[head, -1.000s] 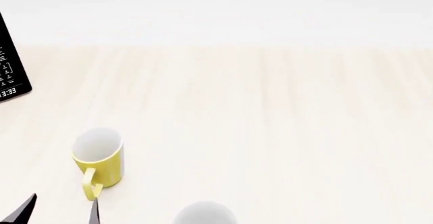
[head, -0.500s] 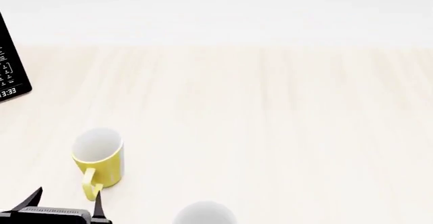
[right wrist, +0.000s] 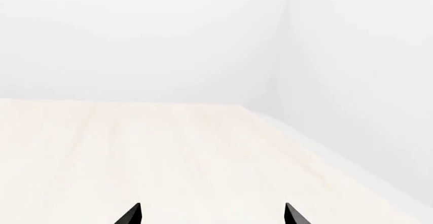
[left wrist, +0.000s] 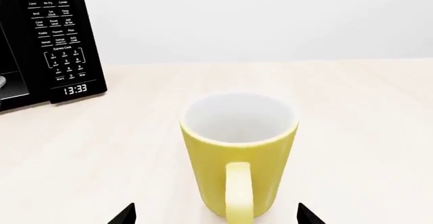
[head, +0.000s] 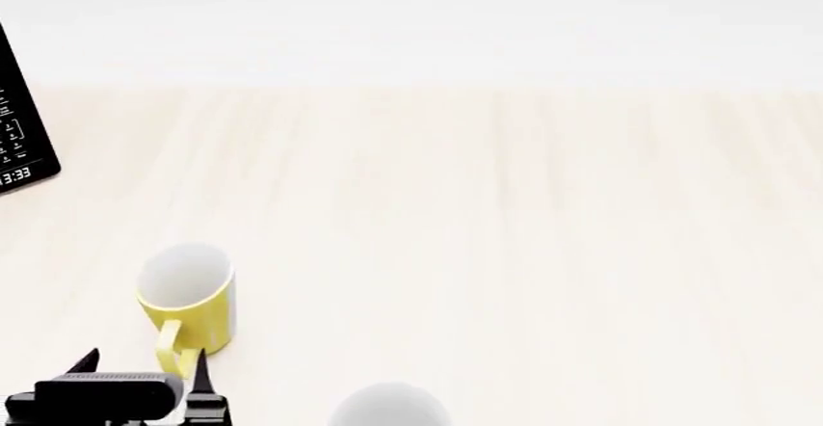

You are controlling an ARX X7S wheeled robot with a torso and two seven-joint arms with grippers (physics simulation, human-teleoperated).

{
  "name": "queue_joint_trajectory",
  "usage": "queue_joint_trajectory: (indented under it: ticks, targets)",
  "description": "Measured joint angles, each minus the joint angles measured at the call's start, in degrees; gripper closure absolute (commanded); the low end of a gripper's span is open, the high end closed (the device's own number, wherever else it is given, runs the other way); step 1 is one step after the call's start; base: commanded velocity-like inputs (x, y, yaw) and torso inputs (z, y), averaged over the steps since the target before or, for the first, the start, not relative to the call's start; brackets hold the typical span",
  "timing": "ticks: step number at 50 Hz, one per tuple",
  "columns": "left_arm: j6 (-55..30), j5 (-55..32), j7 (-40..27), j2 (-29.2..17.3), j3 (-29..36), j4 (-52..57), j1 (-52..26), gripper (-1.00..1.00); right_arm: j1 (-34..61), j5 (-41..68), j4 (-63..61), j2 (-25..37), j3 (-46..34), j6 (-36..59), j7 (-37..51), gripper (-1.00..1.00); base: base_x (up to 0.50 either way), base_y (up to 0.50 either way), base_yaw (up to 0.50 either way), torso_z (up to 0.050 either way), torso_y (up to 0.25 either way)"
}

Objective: Put the yellow and white mug to the front of the white mug.

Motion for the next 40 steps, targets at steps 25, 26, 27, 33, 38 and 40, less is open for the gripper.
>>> queue_joint_trajectory:
  ticks: [25, 26, 27, 33, 38, 40]
  targets:
    - [-0.22, -3.98, 0.21, 1.51, 0.44, -4.81, -3.39, -1.0, 0.17, 0.38, 0.52, 0.56, -0.66, -0.13, 0.52, -1.0, 0.0, 0.0, 0.0, 0.0, 0.0]
    - [-0.21, -4.15, 0.24, 1.55, 0.45, -4.99, -3.5, -1.0, 0.16, 0.39, 0.53, 0.58, -0.67, -0.13, 0.55, -1.0, 0.0, 0.0, 0.0, 0.0, 0.0]
    - [-0.2, -4.3, 0.26, 1.57, 0.48, -5.16, -3.6, -1.0, 0.16, 0.4, 0.54, 0.61, -0.69, -0.14, 0.58, -1.0, 0.0, 0.0, 0.0, 0.0, 0.0]
    - [-0.15, -5.2, 0.33, 1.61, 0.53, -5.96, -4.09, -1.0, 0.12, 0.43, 0.53, 0.74, -0.81, -0.16, 0.75, -1.0, 0.0, 0.0, 0.0, 0.0, 0.0]
    - [0.06, -5.87, 0.42, 1.61, 0.57, -6.73, -4.45, -1.0, 0.07, 0.45, 0.49, 0.85, -0.91, -0.18, 0.91, -1.0, 0.0, 0.0, 0.0, 0.0, 0.0]
    - [0.2, -6.05, 0.43, 1.58, 0.63, -7.05, -4.56, -1.0, 0.08, 0.45, 0.51, 0.88, -0.97, -0.19, 0.96, -1.0, 0.0, 0.0, 0.0, 0.0, 0.0]
